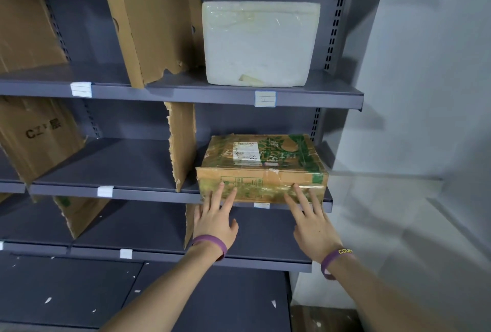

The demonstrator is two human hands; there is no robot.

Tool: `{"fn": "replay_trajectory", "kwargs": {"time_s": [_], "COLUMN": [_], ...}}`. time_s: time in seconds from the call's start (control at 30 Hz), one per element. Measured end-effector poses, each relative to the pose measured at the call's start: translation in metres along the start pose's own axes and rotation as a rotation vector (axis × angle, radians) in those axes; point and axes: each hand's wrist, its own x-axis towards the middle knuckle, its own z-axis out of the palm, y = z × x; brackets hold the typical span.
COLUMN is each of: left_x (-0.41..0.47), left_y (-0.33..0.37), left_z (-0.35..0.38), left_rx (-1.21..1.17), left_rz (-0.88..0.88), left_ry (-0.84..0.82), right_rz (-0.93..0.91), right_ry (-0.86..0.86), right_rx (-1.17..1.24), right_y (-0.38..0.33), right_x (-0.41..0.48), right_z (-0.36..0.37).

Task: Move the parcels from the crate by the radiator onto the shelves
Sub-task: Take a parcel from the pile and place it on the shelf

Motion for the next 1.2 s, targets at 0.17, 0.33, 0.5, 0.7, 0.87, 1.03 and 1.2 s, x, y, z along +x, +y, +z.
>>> {"fn": "replay_trajectory", "kwargs": {"time_s": [0.17, 0.33, 0.5, 0.7, 0.87, 1.03, 1.2], "left_x": [0.023, 0.035, 0.031, 0.013, 0.002, -0.033, -0.106], "left_y": [0.002, 0.005, 0.006, 0.019, 0.043, 0.086, 0.141], "left_z": [-0.001, -0.001, -0.001, 0.013, 0.029, 0.052, 0.075], "left_rx": [-0.028, -0.052, -0.067, -0.096, -0.146, -0.221, -0.217], "left_rz": [-0.041, -0.047, -0.021, 0.1, 0.286, 0.535, 0.814], "left_ry": [-0.063, -0.093, -0.073, -0.085, -0.141, -0.248, -0.442], "right_rz": [0.024, 0.035, 0.041, 0.118, 0.303, 0.635, 0.974], "right_ry": [-0.015, -0.022, 0.005, -0.033, -0.06, -0.037, -0.107], "right_rx": [0.108, 0.15, 0.168, 0.13, 0.098, 0.16, 0.119], "right_y": [0.001, -0.002, -0.002, -0.003, -0.003, -0.01, -0.027], "right_x": [0.023, 0.035, 0.033, 0.002, -0.053, -0.138, -0.269], "right_z": [-0.001, 0.005, 0.008, 0.017, 0.019, 0.015, 0.013]}}
